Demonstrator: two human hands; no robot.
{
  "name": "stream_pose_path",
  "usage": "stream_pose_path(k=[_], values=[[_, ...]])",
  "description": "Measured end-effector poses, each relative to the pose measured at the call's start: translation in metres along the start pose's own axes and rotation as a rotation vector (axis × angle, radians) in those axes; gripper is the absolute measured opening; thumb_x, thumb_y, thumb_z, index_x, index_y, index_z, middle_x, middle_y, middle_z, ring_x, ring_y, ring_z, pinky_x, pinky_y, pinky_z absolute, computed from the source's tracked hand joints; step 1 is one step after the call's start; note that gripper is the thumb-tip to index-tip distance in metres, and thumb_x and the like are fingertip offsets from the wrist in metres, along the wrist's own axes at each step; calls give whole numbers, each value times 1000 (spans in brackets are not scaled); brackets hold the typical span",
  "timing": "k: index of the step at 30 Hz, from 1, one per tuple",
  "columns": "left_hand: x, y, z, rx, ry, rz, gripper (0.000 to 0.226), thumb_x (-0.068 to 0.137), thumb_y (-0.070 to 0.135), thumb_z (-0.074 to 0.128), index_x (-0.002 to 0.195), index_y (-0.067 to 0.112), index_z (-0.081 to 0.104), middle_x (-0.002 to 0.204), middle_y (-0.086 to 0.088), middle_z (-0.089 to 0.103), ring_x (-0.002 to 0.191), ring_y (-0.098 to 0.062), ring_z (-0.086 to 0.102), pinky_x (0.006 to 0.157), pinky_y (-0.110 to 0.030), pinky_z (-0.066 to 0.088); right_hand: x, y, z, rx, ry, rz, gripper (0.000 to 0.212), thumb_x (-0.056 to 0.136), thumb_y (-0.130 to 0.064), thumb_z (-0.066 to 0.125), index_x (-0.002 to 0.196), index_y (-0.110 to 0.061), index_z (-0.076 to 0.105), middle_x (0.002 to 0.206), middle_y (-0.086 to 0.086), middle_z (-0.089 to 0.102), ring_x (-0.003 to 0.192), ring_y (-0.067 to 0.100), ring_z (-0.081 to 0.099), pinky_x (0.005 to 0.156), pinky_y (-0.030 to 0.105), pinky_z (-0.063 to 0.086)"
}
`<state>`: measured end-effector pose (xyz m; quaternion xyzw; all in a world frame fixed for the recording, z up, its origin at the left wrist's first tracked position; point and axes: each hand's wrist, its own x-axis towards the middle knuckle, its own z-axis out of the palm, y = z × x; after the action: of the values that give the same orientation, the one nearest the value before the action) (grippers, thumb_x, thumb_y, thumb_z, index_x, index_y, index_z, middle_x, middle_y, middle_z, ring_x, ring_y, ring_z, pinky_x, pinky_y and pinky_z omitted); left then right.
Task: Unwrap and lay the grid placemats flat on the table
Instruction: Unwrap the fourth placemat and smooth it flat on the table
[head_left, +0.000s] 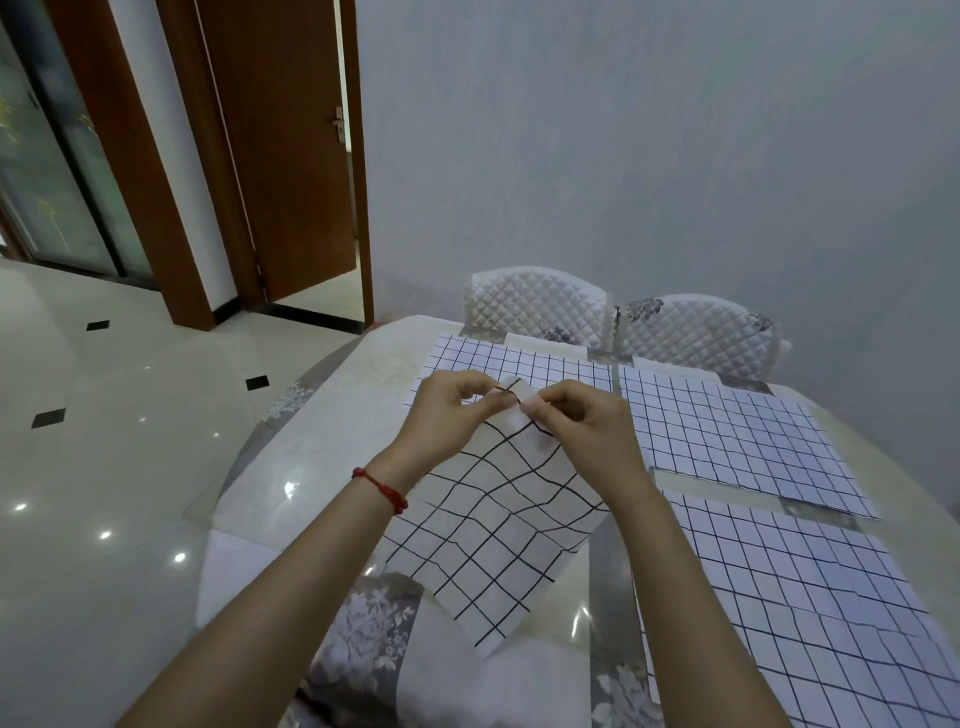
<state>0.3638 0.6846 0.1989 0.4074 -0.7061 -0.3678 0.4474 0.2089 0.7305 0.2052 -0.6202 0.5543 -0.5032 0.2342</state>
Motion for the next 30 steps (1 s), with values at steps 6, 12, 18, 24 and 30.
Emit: stream_pose_path(k=[6,12,18,24,30], values=[[24,15,-22,11,97,24,29,83,23,63,79,-6,64,77,-26,63,73,-22,56,79,-50,50,-1,6,-24,-85,-204,178,23,68,-22,78,55,-12,63,57,4,62,57,8,54,59,28,46],[46,28,-49,74,212,38,29,88,19,57,81,-8,62,71,-16,56,67,-21,50,64,-29,39,-4,25,-42,-141,-356,275,23,69,-16,77,54,-8,63,50,-2,61,52,5,53,57,17,43],[59,37,-69,42,308,80,29,88,19,58,83,-9,62,73,-15,54,68,-20,46,62,-29,37,-10,40,-44,-159,-487,340,28,68,-18,78,71,4,62,65,7,57,63,11,54,66,24,39],[61,48,-81,49,359,107,28,88,21,59,86,-6,64,78,-14,57,73,-20,49,69,-33,39,-15,52,-40,-184,-430,321,18,75,-15,70,62,-7,60,61,0,54,60,9,49,61,18,41],[50,44,-91,75,468,72,16,89,21,56,85,8,66,82,-13,62,78,-22,57,74,-37,47,-10,43,-61,-100,-109,190,21,83,-11,62,62,-15,59,56,-8,58,54,-1,51,55,13,38]])
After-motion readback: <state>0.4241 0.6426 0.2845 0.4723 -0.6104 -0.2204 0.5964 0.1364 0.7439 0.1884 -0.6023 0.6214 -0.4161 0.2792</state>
